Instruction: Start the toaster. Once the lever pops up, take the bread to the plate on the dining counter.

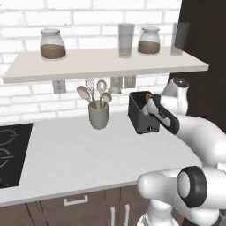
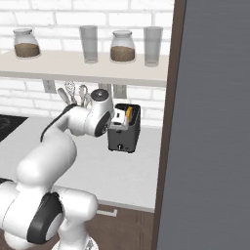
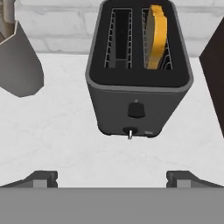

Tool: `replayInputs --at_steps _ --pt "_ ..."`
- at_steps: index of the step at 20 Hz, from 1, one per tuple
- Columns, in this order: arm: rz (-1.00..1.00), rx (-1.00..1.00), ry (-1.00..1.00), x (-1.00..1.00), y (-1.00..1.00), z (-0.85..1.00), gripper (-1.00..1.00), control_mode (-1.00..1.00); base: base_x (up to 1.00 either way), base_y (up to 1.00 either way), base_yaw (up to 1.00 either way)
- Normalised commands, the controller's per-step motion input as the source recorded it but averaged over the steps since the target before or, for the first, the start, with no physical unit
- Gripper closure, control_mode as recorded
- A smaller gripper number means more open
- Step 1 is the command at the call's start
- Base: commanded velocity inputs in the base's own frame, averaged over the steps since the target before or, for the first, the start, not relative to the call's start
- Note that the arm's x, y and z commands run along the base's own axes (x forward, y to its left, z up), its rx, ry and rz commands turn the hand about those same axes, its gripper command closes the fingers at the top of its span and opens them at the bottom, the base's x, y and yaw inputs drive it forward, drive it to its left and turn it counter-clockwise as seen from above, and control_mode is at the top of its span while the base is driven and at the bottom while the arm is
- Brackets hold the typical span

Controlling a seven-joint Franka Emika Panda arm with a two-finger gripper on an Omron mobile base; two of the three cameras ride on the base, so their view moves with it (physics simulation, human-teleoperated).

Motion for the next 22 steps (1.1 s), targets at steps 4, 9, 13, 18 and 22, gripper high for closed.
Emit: replayInputs --at_steps 4,9,13,18,22 --pt "0.00 0.00 0.00 0.56 0.00 -0.12 -1.00 -1.00 0.00 0.00 0.00" --pt "0.00 0.00 0.00 0.45 0.02 -0.25 -1.00 -1.00 0.00 0.00 0.00" --pt "0.00 0.00 0.00 0.23 0.04 -0.25 -1.00 -1.00 0.00 0.00 0.00" --pt "0.00 0.00 0.00 0.20 0.03 -0.17 -1.00 -1.00 0.00 0.00 0.00" --pt "0.00 0.00 0.00 0.22 0.03 -0.14 -1.00 -1.00 0.00 0.00 0.00"
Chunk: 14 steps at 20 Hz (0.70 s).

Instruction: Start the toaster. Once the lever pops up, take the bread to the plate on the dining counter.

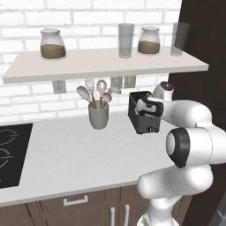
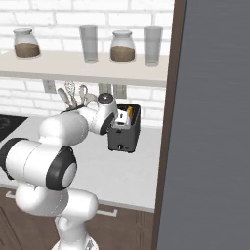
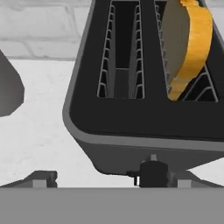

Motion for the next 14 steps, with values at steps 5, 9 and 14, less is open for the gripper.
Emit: replayInputs --at_steps 5,9,14 --pt "0.00 0.00 0.03 0.00 0.02 -0.16 -1.00 -1.00 0.00 0.00 0.00" --pt "0.00 0.00 0.05 0.00 0.00 -0.21 -1.00 -1.00 0.00 0.00 0.00" --pt "0.00 0.00 0.03 0.00 0.00 -0.19 -1.00 -1.00 0.00 0.00 0.00"
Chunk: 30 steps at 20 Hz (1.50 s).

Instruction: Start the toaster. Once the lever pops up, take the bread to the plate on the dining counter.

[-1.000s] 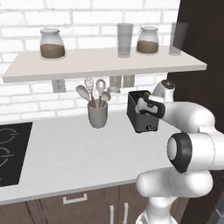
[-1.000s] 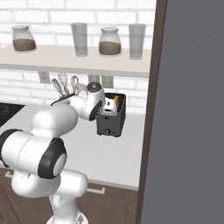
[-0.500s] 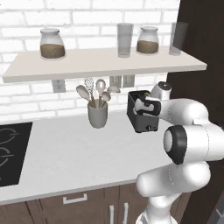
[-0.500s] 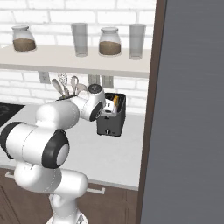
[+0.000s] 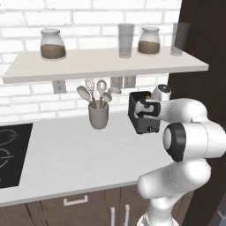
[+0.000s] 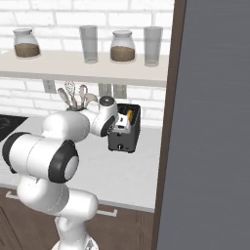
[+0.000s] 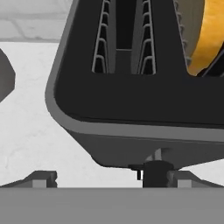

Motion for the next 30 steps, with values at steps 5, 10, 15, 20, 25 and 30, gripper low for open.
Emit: replayInputs --at_steps 5,10,15,20,25,30 --pt "0.00 0.00 0.00 0.00 0.01 -0.20 -1.00 -1.00 0.00 0.00 0.00" --pt "0.00 0.00 0.00 0.00 0.04 -0.23 -1.00 -1.00 0.00 0.00 0.00" --pt "0.00 0.00 0.00 0.00 0.04 -0.28 -1.00 -1.00 0.00 0.00 0.00" --pt "0.00 0.00 0.00 0.00 0.02 -0.21 -1.00 -1.00 0.00 0.00 0.00" --pt "0.00 0.00 0.00 0.00 0.00 -0.11 -1.00 -1.00 0.00 0.00 0.00" --pt "0.00 0.00 0.00 0.00 0.00 0.00 -1.00 -1.00 0.00 0.00 0.00"
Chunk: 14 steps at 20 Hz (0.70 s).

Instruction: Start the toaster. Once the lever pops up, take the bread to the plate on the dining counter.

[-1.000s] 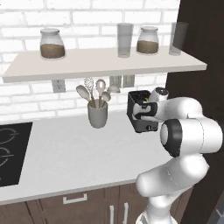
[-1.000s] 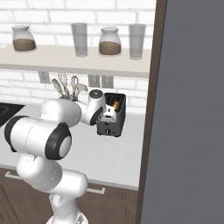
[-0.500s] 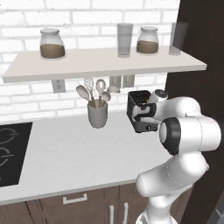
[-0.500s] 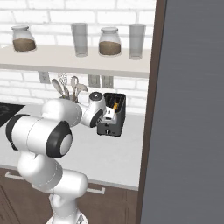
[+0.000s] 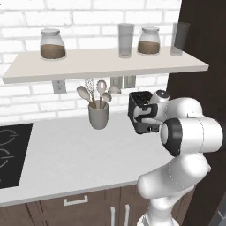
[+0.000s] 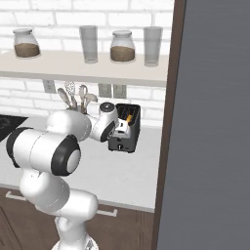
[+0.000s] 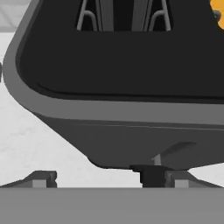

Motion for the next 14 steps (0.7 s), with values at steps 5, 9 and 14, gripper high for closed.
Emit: replayInputs --at_steps 5,9,14 --pt "0.00 0.00 -0.04 -0.19 0.00 0.38 -1.00 -1.00 0.00 0.00 0.00" --pt "0.00 0.00 -0.01 -0.03 0.00 0.77 -1.00 -1.00 0.00 0.00 0.00" --pt "0.00 0.00 -0.03 0.00 -0.10 0.54 -1.00 -1.00 0.00 0.00 0.00"
